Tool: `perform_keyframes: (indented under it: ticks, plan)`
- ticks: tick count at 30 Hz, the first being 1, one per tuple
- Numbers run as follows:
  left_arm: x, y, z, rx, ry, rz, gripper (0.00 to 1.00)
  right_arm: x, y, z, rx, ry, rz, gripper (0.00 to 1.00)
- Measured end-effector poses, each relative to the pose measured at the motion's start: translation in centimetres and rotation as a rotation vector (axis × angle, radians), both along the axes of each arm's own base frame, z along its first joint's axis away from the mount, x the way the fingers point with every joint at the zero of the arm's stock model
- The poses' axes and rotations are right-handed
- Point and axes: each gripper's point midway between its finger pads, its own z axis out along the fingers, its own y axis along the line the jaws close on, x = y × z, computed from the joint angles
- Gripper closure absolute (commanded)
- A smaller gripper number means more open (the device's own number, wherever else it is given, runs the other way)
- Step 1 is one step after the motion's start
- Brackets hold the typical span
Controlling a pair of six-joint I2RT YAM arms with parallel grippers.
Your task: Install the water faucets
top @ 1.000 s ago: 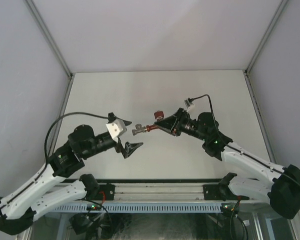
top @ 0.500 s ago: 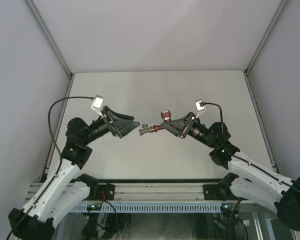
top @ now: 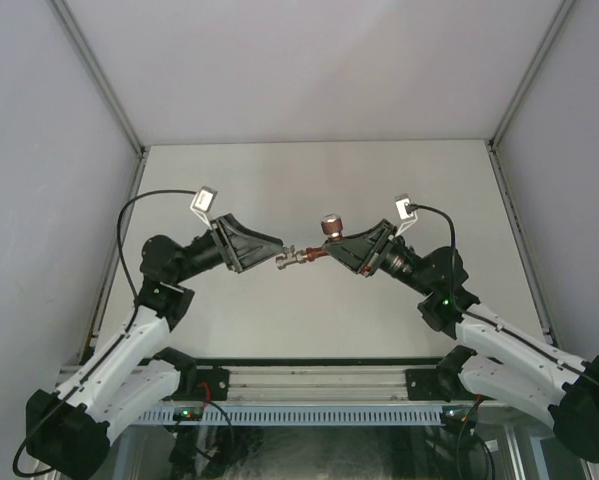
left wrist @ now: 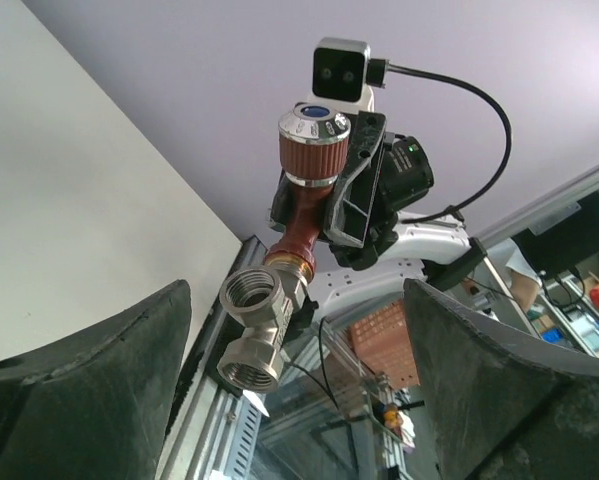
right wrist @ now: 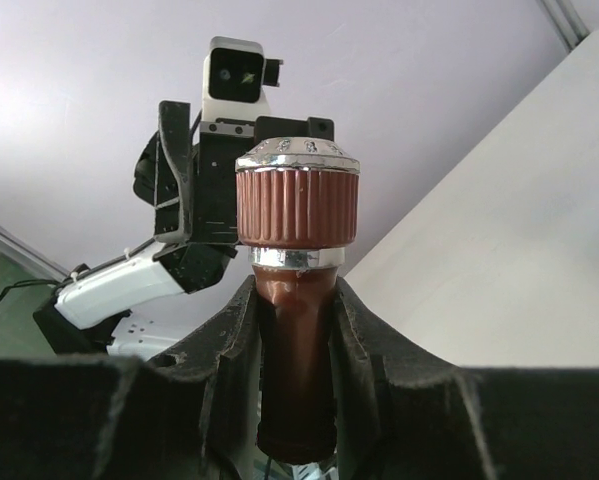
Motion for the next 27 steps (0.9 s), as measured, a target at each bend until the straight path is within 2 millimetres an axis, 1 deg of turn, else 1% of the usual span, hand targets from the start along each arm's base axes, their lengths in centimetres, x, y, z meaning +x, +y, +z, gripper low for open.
perform_keyframes:
  ticks: [3,6,9,13,16,21,22,24,26,27]
  plan:
    - [-0.2,-0.5,-0.4,0.004,0.012,-0.036,0.12,-0.1,0.2,0.1,0.011,0.008,0.017,1.0]
    - [-0.4,-0.8,-0.6,0.008,0.023,-0.058,0.15,-0.2,0.4,0.3,0.027,0.012,0.032,1.0]
    - [-0.8,-1.3,-0.8,0.013,0.027,-0.086,0.25,-0.2,0.6,0.5,0.039,0.015,0.041,1.0]
    - [-1.7,-2.0,-1.3,0.024,0.038,-0.139,0.34,-0.2,0.7,0.6,0.051,0.018,0.046,1.0]
    - [-2.1,-2.3,-1.7,0.034,0.045,-0.172,0.48,-0.1,0.7,0.7,0.056,0.018,0.047,1.0]
    - [-2.4,-2.4,-1.5,0.033,0.024,-0.186,0.68,-0.2,0.6,1.0,0.068,0.019,0.051,1.0]
    - [-2.4,-2.4,-1.4,0.032,0.018,-0.188,0.74,-0.3,0.6,1.1,0.072,0.02,0.052,1.0]
    - [-2.6,-2.4,-1.3,0.03,0.005,-0.193,0.88,-0.3,0.6,1.2,0.079,0.027,0.058,1.0]
    - [-2.6,-2.4,-1.2,0.03,-0.015,-0.192,0.97,-0.4,0.6,1.3,0.086,0.033,0.064,1.0]
    - [-2.6,-2.3,-1.1,0.03,-0.026,-0.193,0.99,-0.5,0.7,1.3,0.088,0.04,0.068,1.0]
